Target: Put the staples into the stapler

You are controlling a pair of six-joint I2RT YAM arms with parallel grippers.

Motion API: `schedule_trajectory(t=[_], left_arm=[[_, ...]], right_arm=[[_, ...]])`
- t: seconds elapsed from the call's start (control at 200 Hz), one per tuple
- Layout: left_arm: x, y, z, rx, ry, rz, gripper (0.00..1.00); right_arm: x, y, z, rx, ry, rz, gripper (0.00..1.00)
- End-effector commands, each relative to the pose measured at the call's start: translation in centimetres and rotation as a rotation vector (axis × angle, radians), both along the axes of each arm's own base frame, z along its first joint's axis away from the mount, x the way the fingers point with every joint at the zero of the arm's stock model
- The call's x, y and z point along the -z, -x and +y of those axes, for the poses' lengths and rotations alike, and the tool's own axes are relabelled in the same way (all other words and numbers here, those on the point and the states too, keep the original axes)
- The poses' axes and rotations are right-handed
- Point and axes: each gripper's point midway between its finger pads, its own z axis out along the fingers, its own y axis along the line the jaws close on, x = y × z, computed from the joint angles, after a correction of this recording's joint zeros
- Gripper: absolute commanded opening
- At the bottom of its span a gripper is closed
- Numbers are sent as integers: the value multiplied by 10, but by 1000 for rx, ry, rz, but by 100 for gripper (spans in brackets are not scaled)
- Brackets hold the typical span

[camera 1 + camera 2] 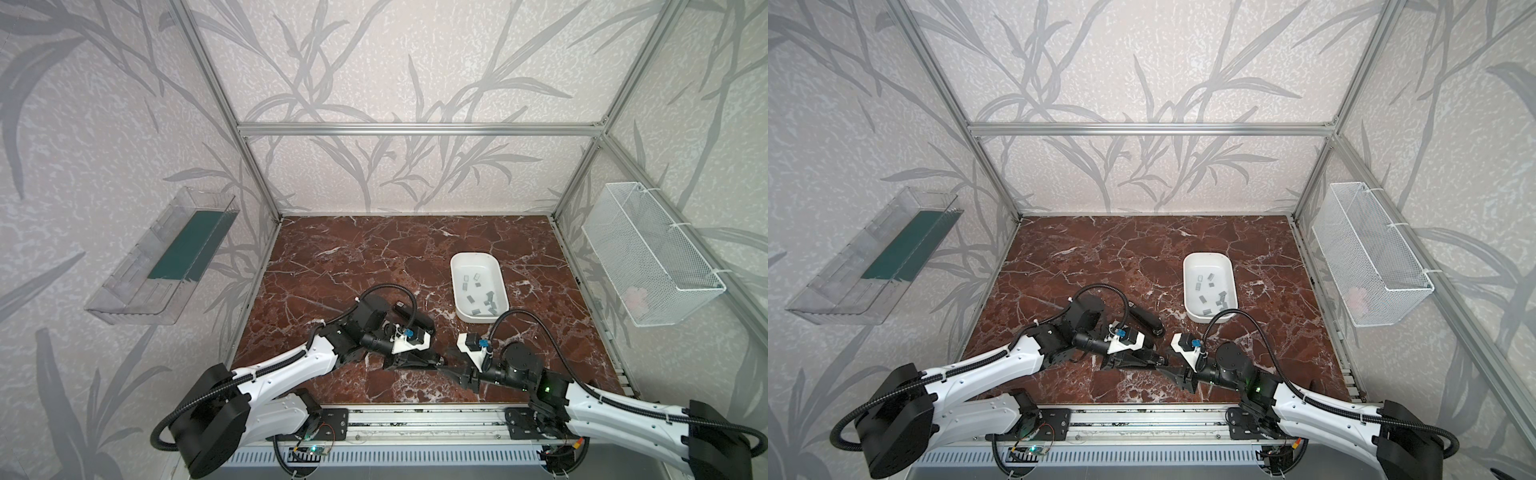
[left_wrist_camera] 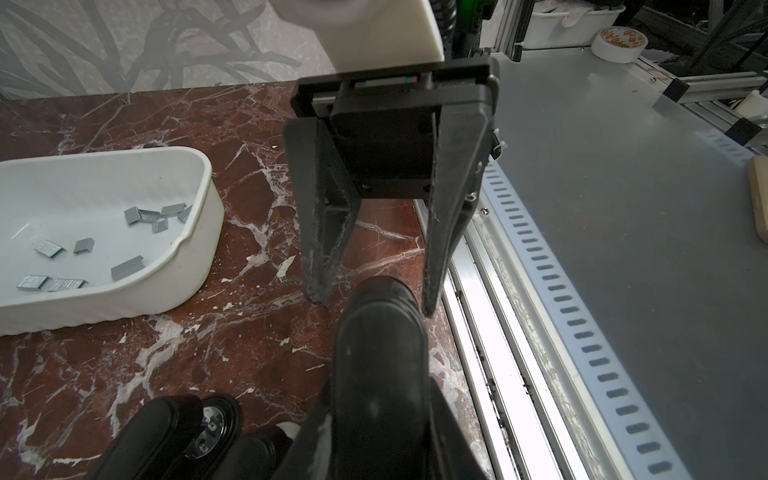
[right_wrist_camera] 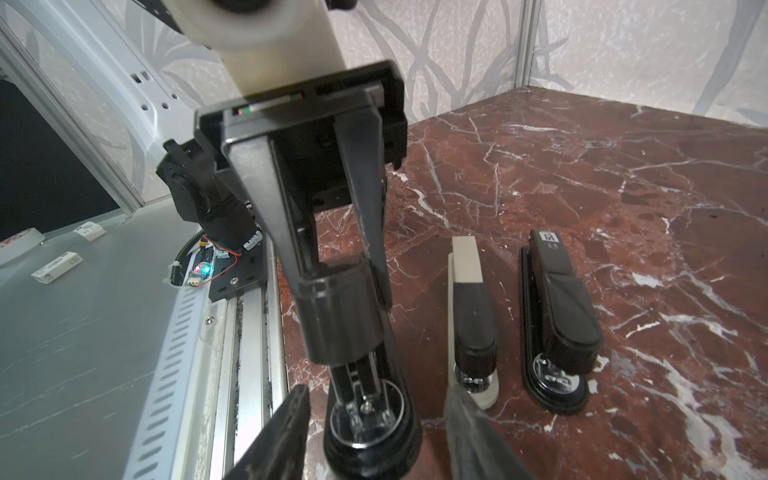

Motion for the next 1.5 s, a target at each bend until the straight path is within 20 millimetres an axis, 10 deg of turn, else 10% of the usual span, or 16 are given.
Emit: schedule_trajectory(t=[0.0, 0.87, 1.494], left_arm=[[-28, -3, -7, 36, 68, -53, 0], [-57, -5, 5, 20, 167, -40, 0], [-76, -67, 51, -293, 283, -239, 0]], right_arm=[[-27, 2, 8, -27, -58, -61, 55], [-3, 12, 17, -80, 9, -54, 0], [32, 13, 1, -12, 112, -30, 0]])
